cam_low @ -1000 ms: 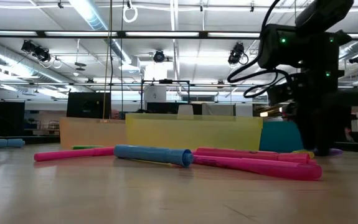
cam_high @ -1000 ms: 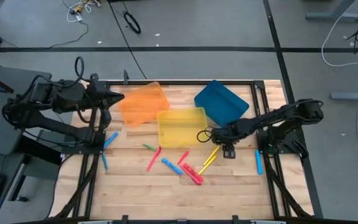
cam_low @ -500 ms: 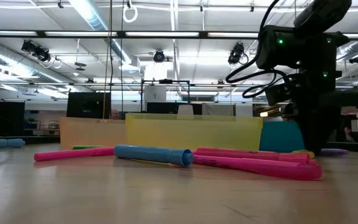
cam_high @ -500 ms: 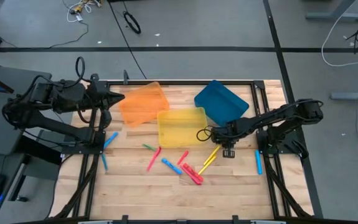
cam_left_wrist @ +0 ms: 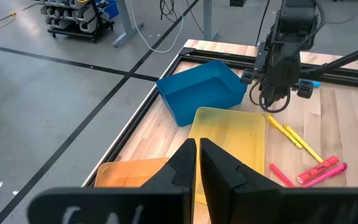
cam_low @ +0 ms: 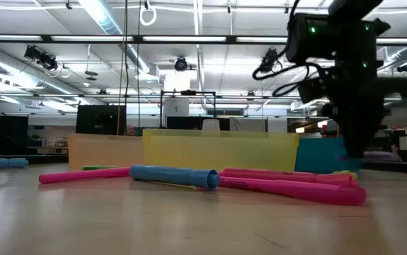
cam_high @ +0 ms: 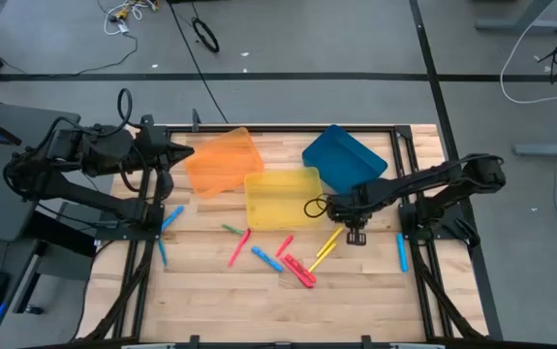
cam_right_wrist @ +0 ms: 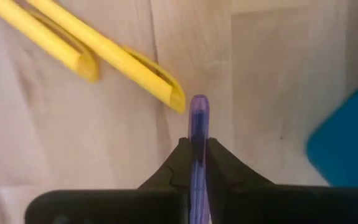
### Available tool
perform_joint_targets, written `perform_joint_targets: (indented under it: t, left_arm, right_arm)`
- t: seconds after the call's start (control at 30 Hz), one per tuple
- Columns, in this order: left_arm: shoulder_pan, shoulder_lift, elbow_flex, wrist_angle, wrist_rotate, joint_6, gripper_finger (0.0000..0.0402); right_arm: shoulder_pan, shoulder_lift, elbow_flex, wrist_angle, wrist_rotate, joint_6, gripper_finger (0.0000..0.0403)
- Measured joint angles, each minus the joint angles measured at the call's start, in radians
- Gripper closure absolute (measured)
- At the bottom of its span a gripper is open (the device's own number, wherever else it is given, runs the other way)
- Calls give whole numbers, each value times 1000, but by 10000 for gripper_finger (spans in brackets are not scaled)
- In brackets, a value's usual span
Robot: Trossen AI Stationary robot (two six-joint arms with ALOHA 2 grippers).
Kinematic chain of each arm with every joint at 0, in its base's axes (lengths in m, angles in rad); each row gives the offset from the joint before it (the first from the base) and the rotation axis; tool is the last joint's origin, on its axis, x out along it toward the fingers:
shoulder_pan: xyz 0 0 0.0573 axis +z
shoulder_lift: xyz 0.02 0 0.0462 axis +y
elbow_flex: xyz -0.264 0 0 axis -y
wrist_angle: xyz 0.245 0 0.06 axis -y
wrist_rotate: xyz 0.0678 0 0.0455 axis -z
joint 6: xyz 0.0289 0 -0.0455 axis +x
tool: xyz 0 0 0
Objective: Pick & Place Markers
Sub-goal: Put the purple pen into the blue bin
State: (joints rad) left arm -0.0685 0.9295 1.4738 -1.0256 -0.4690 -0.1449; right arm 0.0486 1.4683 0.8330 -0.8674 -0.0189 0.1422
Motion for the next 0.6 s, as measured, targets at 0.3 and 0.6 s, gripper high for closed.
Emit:
perform_joint_targets:
  t: [0.3,0.6]
  left_arm:
    - [0,0,0,0,0,0,374]
    - [0,0,0,0,0,3,374]
  right_arm:
    - [2,-51,270,-306,-26,75,393]
    - [15,-55,502,-486,-27,138,398]
